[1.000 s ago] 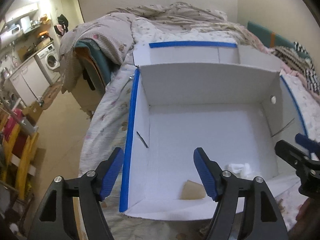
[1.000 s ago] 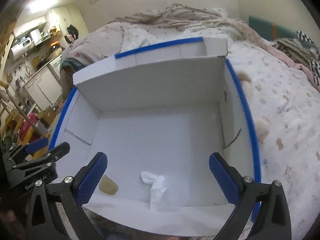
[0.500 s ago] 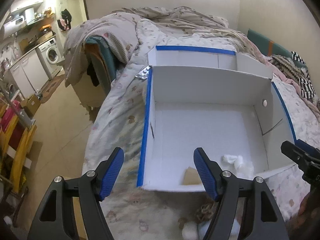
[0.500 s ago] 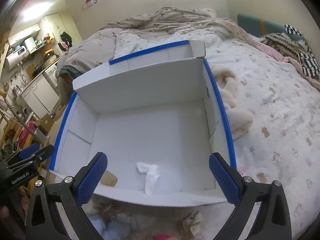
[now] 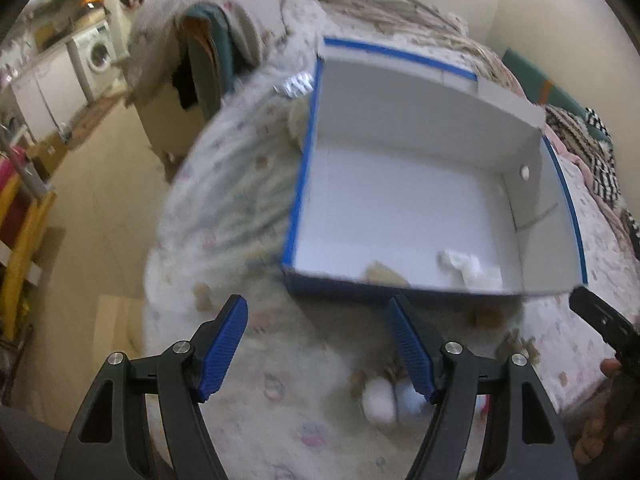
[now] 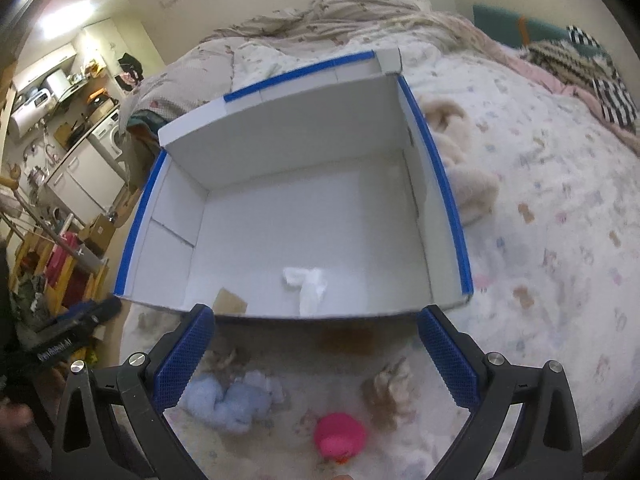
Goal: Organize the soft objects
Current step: 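Lower the left tool and grasp the blue-and-white fluffy earmuff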
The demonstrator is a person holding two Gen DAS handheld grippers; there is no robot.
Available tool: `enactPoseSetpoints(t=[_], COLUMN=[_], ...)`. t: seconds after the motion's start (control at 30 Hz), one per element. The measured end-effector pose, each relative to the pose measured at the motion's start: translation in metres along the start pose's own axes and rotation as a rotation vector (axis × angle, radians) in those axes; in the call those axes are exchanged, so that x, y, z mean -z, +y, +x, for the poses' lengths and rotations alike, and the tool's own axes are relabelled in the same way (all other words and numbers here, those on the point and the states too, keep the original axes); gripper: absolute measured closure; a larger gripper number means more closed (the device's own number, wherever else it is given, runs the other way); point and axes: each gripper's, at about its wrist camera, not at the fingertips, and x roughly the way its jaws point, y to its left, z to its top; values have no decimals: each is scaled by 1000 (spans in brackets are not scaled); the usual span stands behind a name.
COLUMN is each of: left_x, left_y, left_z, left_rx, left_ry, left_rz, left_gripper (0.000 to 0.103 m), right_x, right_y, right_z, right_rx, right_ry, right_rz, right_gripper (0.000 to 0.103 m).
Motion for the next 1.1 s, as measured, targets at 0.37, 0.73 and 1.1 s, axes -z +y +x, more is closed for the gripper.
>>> enactPoseSetpoints(t=[0.37,0.73,1.1], left_x=[34,55,47], left_y=[-29,-42,-32], left_z=[23,70,37], left_rx=[171,215,172], left_ry=[200,380,350], left_rz=[42,56,128], left_gripper=[33,50,77], right_x=[11,12,14], right_y=[1,2,0], right_z=[12,18,19], right_rx=[52,63,62], right_ry=[52,72,84], right_rz=[15,11,15], right_gripper=[0,0,0])
